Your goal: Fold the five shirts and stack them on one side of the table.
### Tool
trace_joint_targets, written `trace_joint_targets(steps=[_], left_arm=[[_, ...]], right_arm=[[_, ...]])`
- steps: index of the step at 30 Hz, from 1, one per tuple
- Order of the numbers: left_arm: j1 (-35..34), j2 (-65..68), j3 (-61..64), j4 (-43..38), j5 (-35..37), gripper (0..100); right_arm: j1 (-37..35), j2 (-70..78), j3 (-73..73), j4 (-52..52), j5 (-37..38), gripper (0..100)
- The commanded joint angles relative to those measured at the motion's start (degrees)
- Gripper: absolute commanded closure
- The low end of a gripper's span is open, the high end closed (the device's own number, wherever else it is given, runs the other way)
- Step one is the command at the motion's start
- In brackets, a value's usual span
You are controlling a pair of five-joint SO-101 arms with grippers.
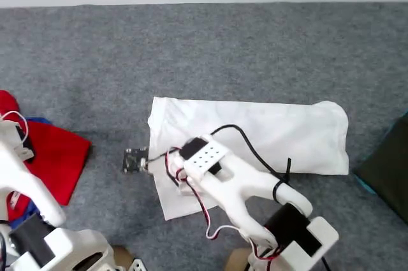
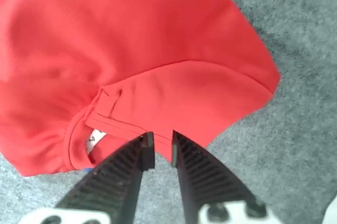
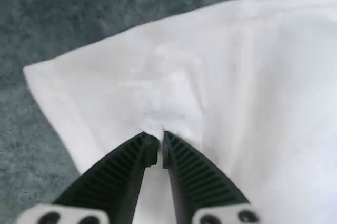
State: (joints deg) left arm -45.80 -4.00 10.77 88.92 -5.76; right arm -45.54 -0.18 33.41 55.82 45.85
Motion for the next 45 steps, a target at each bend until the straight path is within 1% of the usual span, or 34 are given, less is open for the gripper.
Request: trace_joint_targets(steps=[1,7,10,13,19,22,27,29,31,33,39,41,43,45], left_arm=[[0.0,-3.2,-0.2,-0.6,-0.1,93],[0.0,-3.1,-0.2,-0.6,-0.1,93],[0.1,-2.9,-0.2,-0.6,-0.1,93],[0.1,-2.8,-0.2,-0.6,-0.1,93],[0.1,-2.8,-0.2,-0.6,-0.1,93],[0.1,-2.8,-0.2,-0.6,-0.1,93],[0.1,-2.8,-0.2,-0.6,-0.1,93],[0.1,-2.8,-0.2,-0.6,-0.1,93],[0.1,-2.8,-0.2,-0.6,-0.1,93],[0.1,-2.8,-0.2,-0.6,-0.1,93],[0.1,-2.8,-0.2,-0.6,-0.1,93],[0.1,-2.8,-0.2,-0.6,-0.1,93],[0.1,-2.8,-0.2,-0.6,-0.1,93],[0.2,-2.8,-0.2,-0.6,-0.1,93]], right_arm=[[1.9,-0.6,-6.9,2.4,-0.4,98.2],[3.7,-0.5,-16.4,9.4,-0.3,98.7],[5.4,-0.1,-19.9,10.5,0.2,98.7],[7.8,0.5,-20.8,8.7,3.1,98.7],[12.5,6.2,-21.1,2.8,6.2,98.5],[14.0,8.1,-21.8,0.8,6.2,98.4],[15.4,10.9,-26.5,1.4,6.2,98.3],[16.0,11.3,-27.3,1.4,6.0,94.8],[16.2,11.3,-27.5,1.4,5.7,88.3],[16.6,11.3,-27.5,1.4,4.0,84.1],[18.7,11.5,-27.5,1.4,3.6,83.5],[19.4,10.7,-28.0,2.8,3.6,83.6],[19.5,9.3,-29.8,6.6,3.5,83.8],[19.4,7.6,-31.7,10.9,3.5,86.9]])
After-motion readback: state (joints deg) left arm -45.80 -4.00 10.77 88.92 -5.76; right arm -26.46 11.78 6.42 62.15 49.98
